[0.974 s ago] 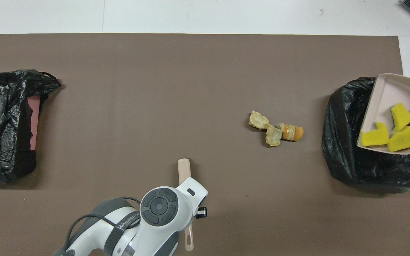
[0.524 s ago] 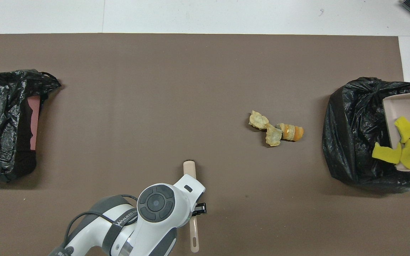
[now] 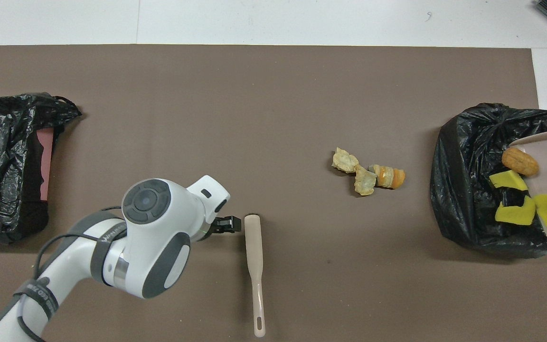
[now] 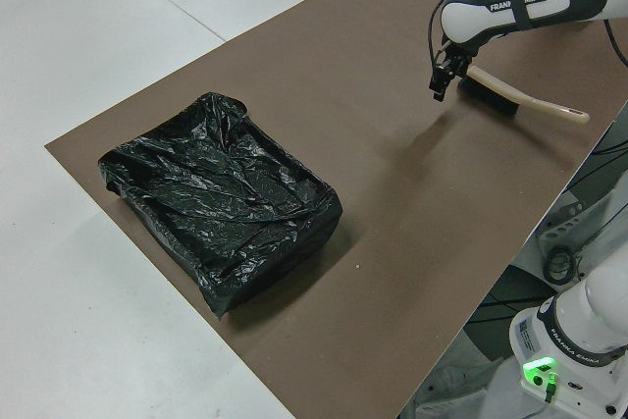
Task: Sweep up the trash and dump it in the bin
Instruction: 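Tip the dustpan into the bag while the left gripper sets down the brush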
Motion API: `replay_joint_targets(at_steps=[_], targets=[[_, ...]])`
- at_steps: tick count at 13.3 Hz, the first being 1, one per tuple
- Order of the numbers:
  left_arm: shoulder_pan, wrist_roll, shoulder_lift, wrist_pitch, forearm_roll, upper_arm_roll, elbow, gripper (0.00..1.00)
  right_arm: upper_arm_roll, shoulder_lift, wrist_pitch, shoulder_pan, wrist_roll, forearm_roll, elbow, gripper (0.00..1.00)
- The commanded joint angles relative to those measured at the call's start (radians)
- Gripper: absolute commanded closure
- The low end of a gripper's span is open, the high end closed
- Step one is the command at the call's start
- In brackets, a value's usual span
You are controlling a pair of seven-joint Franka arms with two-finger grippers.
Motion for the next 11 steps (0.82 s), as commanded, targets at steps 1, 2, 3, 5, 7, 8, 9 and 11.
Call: replay_joint_targets(at_steps=[1, 2, 3, 5, 7, 8, 9, 11], targets=[[0.114, 0.131, 0.042, -0.008, 0.043, -0.011, 0.069, 0.00, 0.003, -0.077, -0.060, 0.021, 0.017, -0.036, -0.027, 1.00], [0.156, 0.185, 0.045, -0.008, 0.055, -0.011, 0.082, 0.00, 0.006, -0.088, -0.082, 0.021, 0.020, -0.034, -0.030, 1.00], [0.199, 0.229, 0.047, -0.009, 0.063, -0.011, 0.101, 0.00, 0.006, -0.089, -0.077, 0.021, 0.030, -0.033, -0.035, 1.00], [0.269, 0.302, 0.047, -0.065, 0.063, -0.011, 0.162, 0.00, 0.008, -0.086, -0.073, 0.024, 0.119, -0.036, -0.039, 1.00], [0.328, 0.400, 0.055, -0.153, 0.063, -0.011, 0.240, 0.00, 0.008, -0.074, -0.071, 0.037, 0.190, -0.040, -0.050, 1.00], [0.345, 0.412, 0.052, -0.199, 0.063, -0.011, 0.279, 0.00, 0.008, -0.068, -0.076, 0.038, 0.242, -0.051, -0.053, 1.00], [0.357, 0.412, 0.047, -0.243, 0.066, -0.009, 0.314, 0.00, 0.008, -0.071, -0.088, 0.046, 0.271, -0.063, -0.059, 1.00], [0.365, 0.405, 0.030, -0.299, 0.104, -0.008, 0.363, 0.00, 0.008, -0.069, -0.161, 0.099, 0.311, -0.158, -0.043, 1.00]])
